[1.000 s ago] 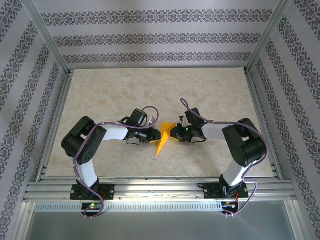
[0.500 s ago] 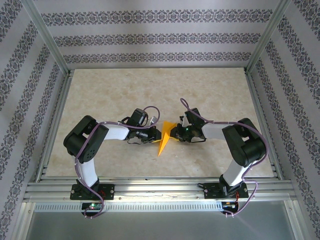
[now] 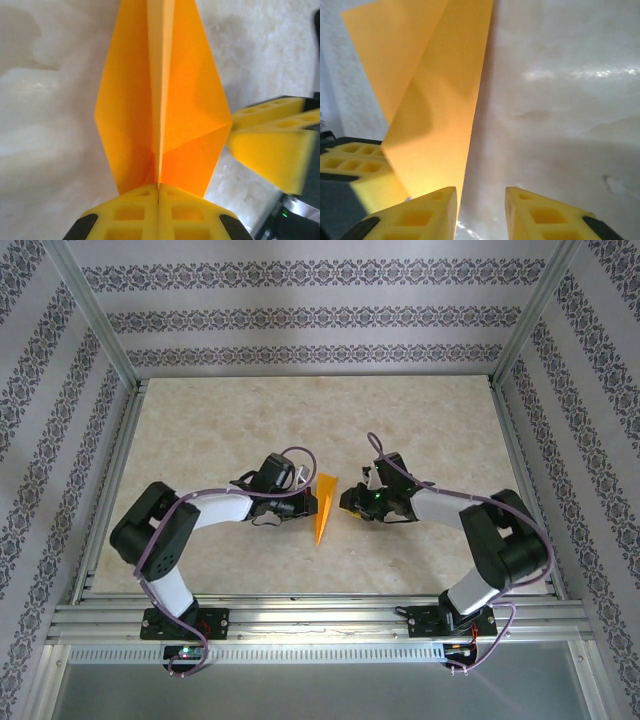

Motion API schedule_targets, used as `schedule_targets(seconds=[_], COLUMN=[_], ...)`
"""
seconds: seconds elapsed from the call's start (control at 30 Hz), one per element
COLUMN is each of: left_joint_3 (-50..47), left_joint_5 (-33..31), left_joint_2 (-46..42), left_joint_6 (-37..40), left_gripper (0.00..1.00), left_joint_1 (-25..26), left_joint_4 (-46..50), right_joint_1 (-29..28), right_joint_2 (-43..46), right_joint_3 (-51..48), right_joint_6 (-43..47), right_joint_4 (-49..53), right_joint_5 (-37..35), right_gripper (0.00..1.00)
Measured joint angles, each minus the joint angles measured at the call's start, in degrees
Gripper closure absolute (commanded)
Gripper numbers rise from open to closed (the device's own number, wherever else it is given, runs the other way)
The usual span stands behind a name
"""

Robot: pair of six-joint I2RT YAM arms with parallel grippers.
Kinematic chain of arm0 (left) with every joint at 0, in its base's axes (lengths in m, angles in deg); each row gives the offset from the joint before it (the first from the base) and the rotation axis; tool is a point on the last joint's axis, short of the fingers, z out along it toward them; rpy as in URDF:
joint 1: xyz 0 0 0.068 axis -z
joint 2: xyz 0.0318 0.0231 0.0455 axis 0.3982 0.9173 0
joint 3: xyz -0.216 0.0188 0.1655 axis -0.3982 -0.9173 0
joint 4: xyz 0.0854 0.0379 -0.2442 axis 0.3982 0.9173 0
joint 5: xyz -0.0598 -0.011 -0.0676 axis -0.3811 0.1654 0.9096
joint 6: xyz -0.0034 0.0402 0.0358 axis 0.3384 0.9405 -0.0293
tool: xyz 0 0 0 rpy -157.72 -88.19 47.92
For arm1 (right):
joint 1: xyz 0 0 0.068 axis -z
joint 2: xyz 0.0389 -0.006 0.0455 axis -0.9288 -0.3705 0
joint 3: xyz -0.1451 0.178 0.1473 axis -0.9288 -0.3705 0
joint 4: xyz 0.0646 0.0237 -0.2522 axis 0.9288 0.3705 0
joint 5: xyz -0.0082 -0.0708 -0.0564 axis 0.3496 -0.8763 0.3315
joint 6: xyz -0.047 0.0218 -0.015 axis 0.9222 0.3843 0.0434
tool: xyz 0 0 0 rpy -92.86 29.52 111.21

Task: Fold a paper plane with a square sheet of paper (pick it up from the middle)

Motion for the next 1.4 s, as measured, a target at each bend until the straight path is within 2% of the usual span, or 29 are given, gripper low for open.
schedule_targets(seconds=[0.17,0.3,0.73,0.87,1.07,1.23,1.4], left_joint_3=[3.1,4.3,5.4,5.4,5.4,5.4,6.0], left_joint_5=[-8.8,-12.8,-15.7,-15.8,-15.8,-15.7,-15.7], left_joint_2=[-2.6,-2.6,-1.8,-1.8,-1.7,-1.7,-0.6], left_joint_6=[2.8,4.2,5.6,5.6,5.6,5.5,5.5], left_gripper=[1.0,1.0,1.0,1.0,0.99,0.95,0.87], left_joint_1=[2.0,2.9,4.8,4.8,4.8,4.8,4.8], left_joint_4=[7.1,10.8,14.7,15.1,15.2,15.2,15.3], right_joint_1=[-0.3,-1.9,-6.1,-6.1,-6.1,-5.9,-5.0], right_joint_2=[4.1,3.9,-6.0,-8.2,-9.4,-9.4,-9.4], right_joint_3=[-0.1,0.2,8.4,8.5,8.5,7.6,5.8], right_joint_6=[-2.5,-4.0,-7.8,-8.2,-7.8,-7.3,-6.8], right_joint_4=[-0.9,-1.1,-2.6,-2.6,-2.7,-3.3,-3.3], right_joint_5=[-0.2,-0.2,-0.7,-1.5,-2.4,-2.4,-2.3], right_gripper=[0.56,0.55,0.57,0.61,0.74,0.84,0.96])
